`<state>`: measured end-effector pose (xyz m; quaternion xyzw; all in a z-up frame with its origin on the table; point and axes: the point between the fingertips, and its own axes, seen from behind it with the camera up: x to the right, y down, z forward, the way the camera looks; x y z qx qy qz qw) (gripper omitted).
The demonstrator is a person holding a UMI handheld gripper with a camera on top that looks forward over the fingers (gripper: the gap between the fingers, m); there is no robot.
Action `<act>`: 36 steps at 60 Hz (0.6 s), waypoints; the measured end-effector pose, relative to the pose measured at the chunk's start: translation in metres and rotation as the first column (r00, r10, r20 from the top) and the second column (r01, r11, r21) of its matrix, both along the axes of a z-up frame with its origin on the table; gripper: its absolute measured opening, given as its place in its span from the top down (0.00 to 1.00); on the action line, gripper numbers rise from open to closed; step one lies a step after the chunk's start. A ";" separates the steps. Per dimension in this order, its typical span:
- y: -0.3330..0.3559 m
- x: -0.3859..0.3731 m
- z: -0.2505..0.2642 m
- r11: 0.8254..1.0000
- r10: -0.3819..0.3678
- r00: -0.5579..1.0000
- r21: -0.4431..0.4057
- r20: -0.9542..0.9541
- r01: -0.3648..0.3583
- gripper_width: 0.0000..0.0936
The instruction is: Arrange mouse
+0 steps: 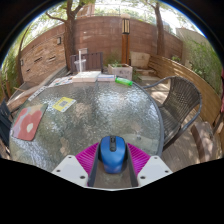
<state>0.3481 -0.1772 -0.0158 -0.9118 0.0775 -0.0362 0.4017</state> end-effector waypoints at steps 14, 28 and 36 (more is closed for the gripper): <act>0.000 0.000 -0.001 0.999 -0.027 1.000 -0.029 0.015 0.027 0.61; 0.012 0.020 0.058 0.989 -0.141 0.988 0.041 0.063 0.139 0.62; 0.046 0.014 0.165 0.957 -0.213 0.974 0.215 0.077 0.193 0.62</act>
